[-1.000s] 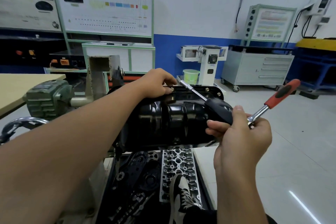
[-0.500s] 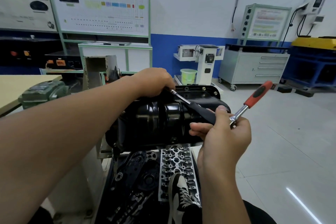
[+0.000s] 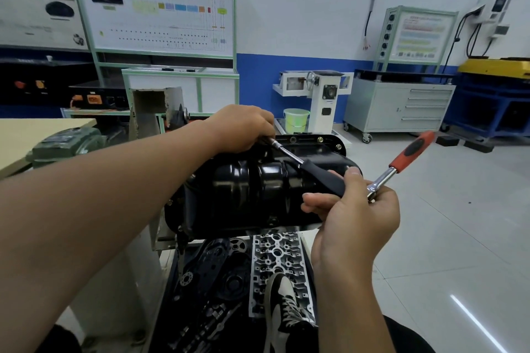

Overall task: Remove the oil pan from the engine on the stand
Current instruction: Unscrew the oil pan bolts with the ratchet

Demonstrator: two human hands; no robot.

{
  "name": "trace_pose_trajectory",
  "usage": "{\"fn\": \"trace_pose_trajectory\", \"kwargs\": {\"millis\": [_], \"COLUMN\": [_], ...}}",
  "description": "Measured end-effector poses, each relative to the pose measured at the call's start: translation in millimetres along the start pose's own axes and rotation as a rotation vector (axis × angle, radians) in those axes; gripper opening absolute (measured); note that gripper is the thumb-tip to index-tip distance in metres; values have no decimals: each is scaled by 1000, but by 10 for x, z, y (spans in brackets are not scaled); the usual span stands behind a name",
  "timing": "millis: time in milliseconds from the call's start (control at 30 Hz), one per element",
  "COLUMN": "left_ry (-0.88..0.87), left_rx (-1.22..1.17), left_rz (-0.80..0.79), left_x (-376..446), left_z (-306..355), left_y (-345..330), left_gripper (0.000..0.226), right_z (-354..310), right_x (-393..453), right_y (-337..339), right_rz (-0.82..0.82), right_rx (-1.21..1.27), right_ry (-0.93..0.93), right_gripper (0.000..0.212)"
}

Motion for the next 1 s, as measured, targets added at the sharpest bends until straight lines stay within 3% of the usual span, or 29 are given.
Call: {"fn": "trace_pose_trajectory", "kwargs": {"millis": [233,500,733,867,1000], "left_ry": [-53,-4,226,320,406], "left_rx": [108,4,-297,-326,-290], "left_rz": [19,-22,60,64,27], "left_x": [-13,-13,-97,-122,-132], "left_z": [44,84,-24,-43,-71], "left_y": [40,65,-45,-71,-118], "left_gripper": [24,20,13,24,19], "right_z": [1,-28,-51,-47,-60], "right_x": [2,-47,-8,28,-9], "right_y": [10,-5,-149,-212,-190], "right_rz": [20,-11,-341,-401,-366], "right_rx": [11,-14,-323,-590,-585], "right_ry": [11,80,169,291,269], "right_gripper": [16,14,28,29,30]}}
Point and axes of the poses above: each hand's wrist, its own x-axis towards the middle knuckle, its own y-axis out of the back of the hand, z = x × y, the point moved 1 cm from there along x, towards the middle knuckle, and after that the axes turned 12 degrees about y, right-handed, at the moved point
